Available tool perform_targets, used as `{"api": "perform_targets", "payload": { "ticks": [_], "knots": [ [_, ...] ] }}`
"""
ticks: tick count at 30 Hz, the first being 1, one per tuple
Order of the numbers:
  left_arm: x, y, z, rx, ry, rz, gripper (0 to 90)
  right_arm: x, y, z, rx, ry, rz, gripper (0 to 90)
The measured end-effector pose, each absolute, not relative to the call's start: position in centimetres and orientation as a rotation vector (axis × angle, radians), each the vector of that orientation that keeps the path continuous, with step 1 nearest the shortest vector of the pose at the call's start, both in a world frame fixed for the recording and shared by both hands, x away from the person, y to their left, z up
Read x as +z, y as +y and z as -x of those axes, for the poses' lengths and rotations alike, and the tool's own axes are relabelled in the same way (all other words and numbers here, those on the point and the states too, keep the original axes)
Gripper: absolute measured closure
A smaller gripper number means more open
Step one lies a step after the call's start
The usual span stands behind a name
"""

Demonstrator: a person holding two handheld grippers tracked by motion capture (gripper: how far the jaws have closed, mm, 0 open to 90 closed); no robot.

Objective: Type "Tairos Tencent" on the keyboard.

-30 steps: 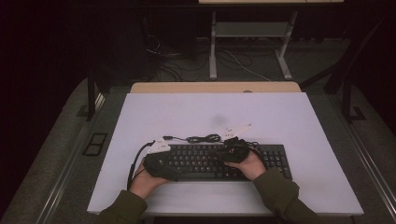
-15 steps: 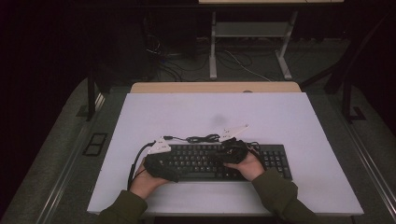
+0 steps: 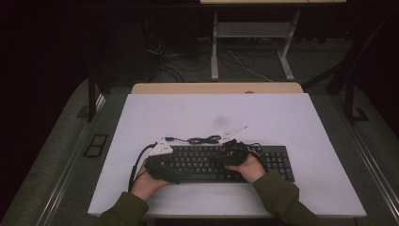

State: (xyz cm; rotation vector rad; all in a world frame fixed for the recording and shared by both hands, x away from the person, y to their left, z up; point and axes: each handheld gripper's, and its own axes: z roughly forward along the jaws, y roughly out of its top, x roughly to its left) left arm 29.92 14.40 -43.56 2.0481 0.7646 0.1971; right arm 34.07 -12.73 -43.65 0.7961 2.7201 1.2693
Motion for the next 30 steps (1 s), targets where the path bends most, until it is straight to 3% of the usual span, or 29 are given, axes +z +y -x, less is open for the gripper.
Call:
{"api": "perform_targets", "payload": {
  "ticks": [21, 30],
  "knots": [
    [-43.4, 14.5, -29.9, 0.204, 0.77, -2.038, 0.0, -43.4, -13.1, -34.1, 1.279, 2.702, -0.814, 86.5],
    [-43.2, 14.6, -29.9, 0.22, 0.761, -2.041, 0.0, -43.2, -14.0, -34.4, 1.389, 2.661, -0.858, 65.9]
  ]
}}
